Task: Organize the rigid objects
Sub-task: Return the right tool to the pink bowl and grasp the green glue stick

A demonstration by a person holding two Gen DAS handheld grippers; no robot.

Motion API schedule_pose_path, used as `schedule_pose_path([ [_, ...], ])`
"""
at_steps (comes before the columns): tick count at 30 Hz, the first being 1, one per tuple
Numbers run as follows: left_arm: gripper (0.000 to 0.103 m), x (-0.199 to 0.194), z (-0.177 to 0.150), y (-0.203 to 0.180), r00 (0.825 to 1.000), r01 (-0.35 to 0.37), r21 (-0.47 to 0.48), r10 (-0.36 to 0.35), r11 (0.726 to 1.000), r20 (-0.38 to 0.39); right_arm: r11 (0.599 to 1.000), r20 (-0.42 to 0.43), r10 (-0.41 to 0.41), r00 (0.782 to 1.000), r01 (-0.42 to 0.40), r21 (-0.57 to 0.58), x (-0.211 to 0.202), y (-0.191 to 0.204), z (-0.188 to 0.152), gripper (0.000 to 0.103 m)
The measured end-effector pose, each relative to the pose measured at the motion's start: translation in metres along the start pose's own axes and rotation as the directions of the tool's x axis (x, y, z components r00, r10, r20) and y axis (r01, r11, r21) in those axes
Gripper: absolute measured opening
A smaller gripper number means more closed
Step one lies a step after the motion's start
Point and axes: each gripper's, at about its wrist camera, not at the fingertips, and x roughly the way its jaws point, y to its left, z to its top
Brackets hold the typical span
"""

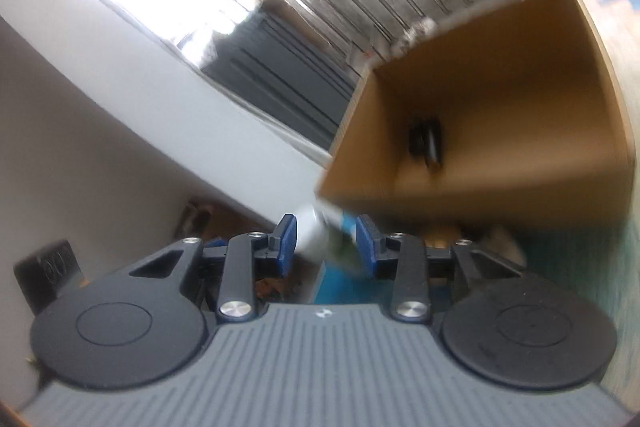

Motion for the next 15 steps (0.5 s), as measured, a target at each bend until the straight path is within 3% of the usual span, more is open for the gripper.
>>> schedule_pose_path([
  [7, 0.056, 0.024, -0.06, -0.018, 0.99, 0.07, 0.004, -0.069, 0.998, -0.124, 0.999, -0.109, -0.025, 0.994, 0.027, 0.017, 0.034, -0.005, -0.072, 0.033],
  [12, 0.056, 0.047, -0.092, -0.024, 0.969, 0.132, -0.034, -0.136, 0.991, -0.206, 0.996, -0.168, -0.073, 0.983, 0.065, -0.053, 0.066, 0.003, -0.085, 0.03],
  [15, 0.054, 0.058, -0.096, -0.027, 0.968, 0.13, -0.044, -0.136, 0.991, -0.212, 0.995, -0.211, -0.085, 0.974, 0.072, -0.068, 0.084, 0.004, -0.082, 0.028],
])
